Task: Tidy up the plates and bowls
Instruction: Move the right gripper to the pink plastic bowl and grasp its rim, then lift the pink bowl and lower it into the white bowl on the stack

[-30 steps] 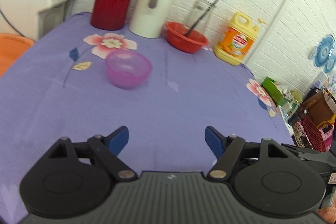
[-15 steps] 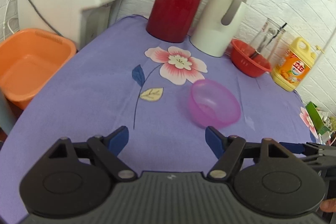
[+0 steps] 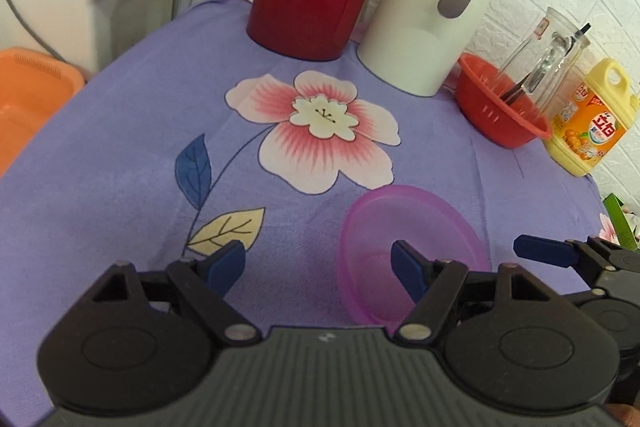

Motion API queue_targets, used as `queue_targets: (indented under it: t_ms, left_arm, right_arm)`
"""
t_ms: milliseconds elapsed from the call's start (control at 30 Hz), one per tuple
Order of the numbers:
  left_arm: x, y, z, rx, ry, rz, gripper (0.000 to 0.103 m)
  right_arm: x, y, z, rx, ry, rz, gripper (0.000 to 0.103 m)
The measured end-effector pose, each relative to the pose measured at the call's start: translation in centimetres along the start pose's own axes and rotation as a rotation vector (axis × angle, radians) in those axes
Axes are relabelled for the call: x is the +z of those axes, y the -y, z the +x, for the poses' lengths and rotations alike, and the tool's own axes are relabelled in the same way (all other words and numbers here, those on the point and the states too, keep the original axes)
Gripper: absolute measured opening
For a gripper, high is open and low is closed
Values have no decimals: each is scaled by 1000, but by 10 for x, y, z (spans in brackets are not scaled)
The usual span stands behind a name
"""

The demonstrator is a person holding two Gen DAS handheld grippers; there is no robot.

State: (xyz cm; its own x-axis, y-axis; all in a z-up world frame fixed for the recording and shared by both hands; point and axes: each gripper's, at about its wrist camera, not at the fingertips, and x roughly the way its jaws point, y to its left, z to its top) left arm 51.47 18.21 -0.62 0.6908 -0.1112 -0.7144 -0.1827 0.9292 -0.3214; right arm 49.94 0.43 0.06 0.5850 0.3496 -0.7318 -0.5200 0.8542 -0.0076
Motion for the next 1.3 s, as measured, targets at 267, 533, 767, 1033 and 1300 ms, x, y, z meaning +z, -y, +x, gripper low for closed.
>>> queue_targets:
  t_ms: [267,533,767,1033,1300]
  left_arm:
    - [2,2,10,27,17,61,74]
    - [0,2,8,23,20,69,74]
    - [1,6,-1,0,52,78,74]
    - [-11,11,6,23,39,113,67]
    - [-21,34,-13,-51,0,122,21]
  right_arm:
    - [-2,2,23,23,-33,-8,103]
    - [-1,0,25,45,-50,-5,103]
    - [-6,-14,4,14,21,-90,103]
    - [-13,-16,10,53,-6,-56,103]
    - [-16,-31,-7,142,-18,-39,87]
